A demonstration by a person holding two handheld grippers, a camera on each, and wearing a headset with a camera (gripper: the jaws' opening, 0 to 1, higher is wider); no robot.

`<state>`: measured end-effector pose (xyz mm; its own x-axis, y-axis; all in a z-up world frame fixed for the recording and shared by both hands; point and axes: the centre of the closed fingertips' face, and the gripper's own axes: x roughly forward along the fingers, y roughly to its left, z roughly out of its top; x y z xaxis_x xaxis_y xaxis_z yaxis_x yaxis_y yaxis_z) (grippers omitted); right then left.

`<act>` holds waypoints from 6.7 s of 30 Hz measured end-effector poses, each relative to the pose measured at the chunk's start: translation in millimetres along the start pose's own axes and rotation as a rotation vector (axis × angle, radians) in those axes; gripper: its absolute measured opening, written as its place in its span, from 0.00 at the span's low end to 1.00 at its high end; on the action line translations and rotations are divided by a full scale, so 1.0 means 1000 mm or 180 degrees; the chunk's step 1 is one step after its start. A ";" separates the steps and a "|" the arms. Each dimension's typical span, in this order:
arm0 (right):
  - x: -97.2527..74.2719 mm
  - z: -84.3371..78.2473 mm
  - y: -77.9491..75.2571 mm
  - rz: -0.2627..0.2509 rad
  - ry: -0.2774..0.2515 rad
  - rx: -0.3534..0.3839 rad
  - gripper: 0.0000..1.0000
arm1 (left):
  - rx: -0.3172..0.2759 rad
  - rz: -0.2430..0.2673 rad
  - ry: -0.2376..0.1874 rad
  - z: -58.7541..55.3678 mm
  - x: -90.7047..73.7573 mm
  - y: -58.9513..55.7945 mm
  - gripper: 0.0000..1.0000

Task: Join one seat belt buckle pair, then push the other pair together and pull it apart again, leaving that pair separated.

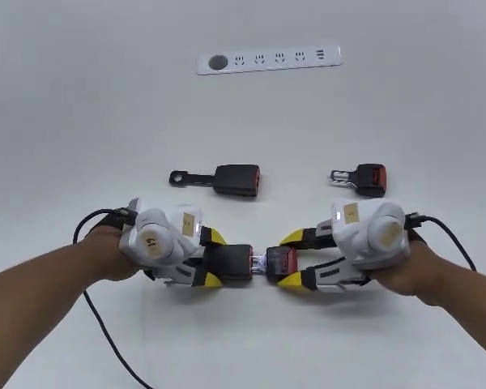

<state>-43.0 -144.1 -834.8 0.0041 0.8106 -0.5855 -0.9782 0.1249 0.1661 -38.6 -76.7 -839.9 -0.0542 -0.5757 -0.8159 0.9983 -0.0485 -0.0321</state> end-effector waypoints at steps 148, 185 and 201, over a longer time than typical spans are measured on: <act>-0.128 -0.032 -0.133 -0.1004 0.0111 0.0317 0.82 | -0.0241 0.0571 -0.0351 0.014 -0.047 0.122 0.78; -0.126 -0.059 -0.155 -0.0659 0.0395 -0.0033 0.36 | -0.0007 0.0173 -0.0408 0.017 0.012 0.139 0.36; -0.126 -0.059 -0.154 -0.0546 0.0212 -0.0075 0.35 | -0.0109 0.0207 -0.0438 0.028 0.014 0.142 0.35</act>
<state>94.8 -299.1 -833.5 0.1584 0.7388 -0.6551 -0.9689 0.2440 0.0409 101.9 -114.3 -840.2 0.0105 -0.6832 -0.7301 0.9998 0.0189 -0.0033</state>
